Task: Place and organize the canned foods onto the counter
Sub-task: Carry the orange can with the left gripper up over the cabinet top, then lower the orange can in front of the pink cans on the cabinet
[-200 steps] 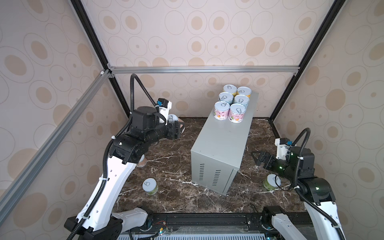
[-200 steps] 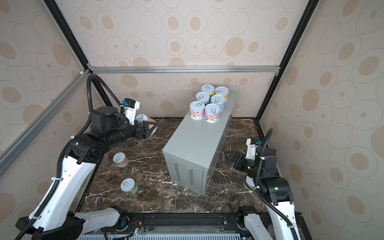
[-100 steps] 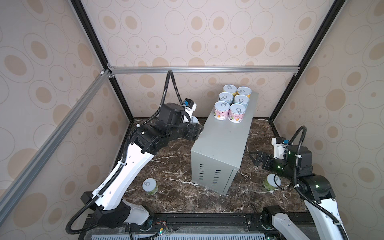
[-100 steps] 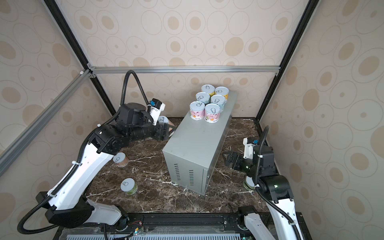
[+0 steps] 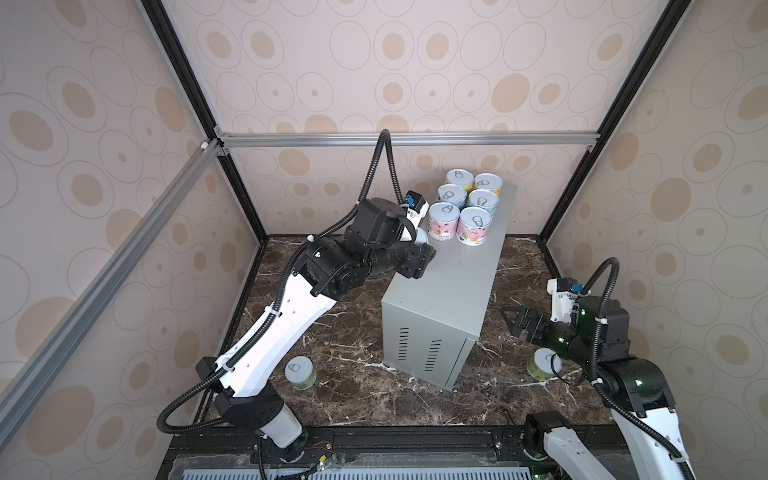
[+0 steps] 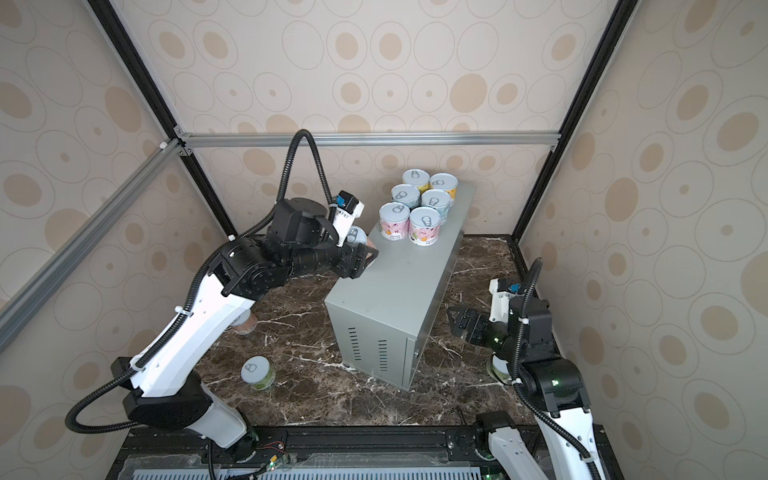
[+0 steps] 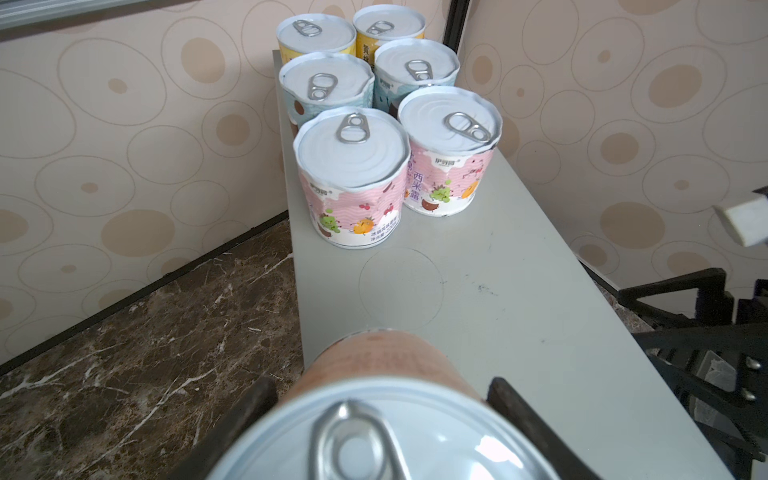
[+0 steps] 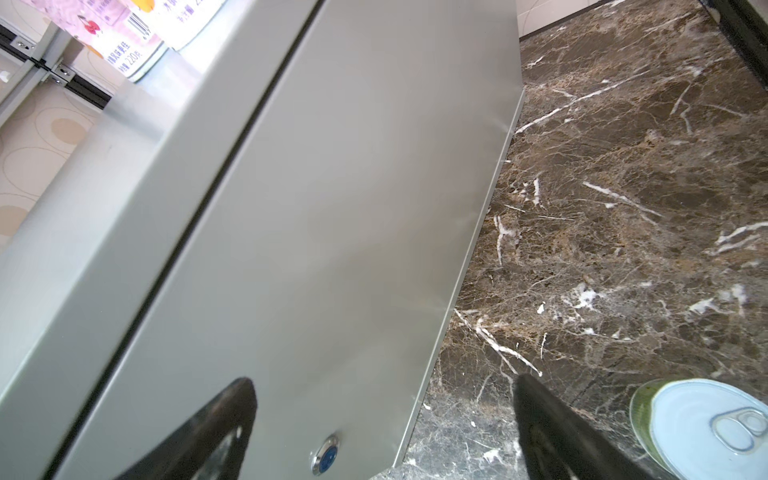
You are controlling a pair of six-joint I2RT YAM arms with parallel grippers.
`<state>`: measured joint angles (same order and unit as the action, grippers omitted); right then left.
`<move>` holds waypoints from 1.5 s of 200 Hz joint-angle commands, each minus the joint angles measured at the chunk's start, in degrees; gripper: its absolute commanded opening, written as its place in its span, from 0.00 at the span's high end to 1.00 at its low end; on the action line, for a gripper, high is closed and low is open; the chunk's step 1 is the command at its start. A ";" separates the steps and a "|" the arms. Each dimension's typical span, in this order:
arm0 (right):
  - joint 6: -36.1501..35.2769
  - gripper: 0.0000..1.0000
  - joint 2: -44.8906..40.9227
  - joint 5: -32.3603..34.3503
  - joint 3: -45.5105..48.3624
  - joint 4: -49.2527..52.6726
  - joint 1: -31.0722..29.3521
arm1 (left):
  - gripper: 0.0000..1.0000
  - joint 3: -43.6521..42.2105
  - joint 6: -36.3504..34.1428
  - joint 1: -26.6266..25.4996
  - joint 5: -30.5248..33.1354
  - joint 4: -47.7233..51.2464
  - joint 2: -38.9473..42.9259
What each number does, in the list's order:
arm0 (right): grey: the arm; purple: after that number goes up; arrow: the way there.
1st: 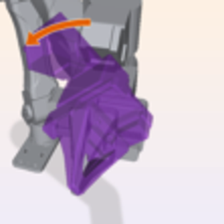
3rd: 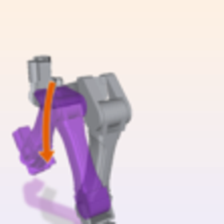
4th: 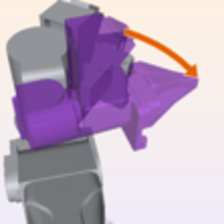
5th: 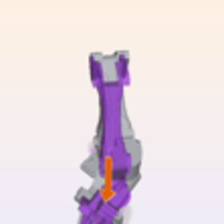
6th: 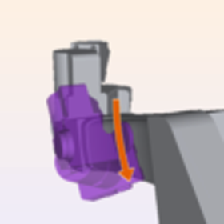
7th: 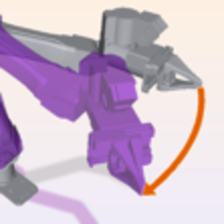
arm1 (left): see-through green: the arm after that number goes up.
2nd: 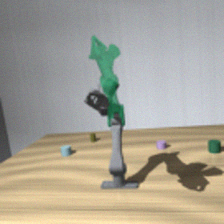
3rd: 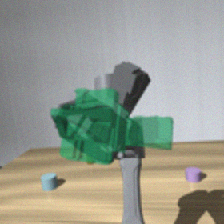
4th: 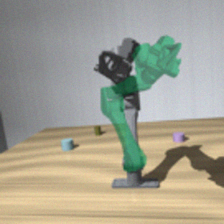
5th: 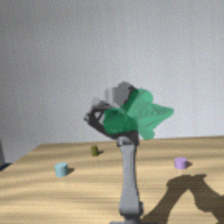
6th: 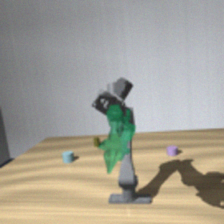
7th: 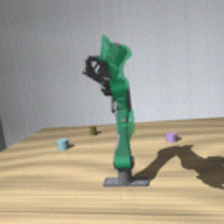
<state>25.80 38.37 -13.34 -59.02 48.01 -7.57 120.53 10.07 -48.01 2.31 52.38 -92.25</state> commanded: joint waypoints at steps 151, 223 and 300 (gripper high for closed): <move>-1.37 0.01 -0.79 2.45 -0.02 0.50 -0.34 | 0.17 8.81 -4.91 -3.92 5.25 -0.12 -7.32; -1.85 0.01 -1.47 4.28 -2.70 2.23 -0.34 | 0.01 8.30 -4.86 -4.34 6.14 -2.89 -4.19; -4.40 0.01 -0.51 4.64 -10.15 5.92 -0.38 | 0.02 -11.46 -2.79 -4.33 7.14 -14.90 11.58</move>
<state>23.14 37.56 -9.19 -66.54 51.90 -7.66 114.54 6.50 -51.88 8.45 44.05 -86.08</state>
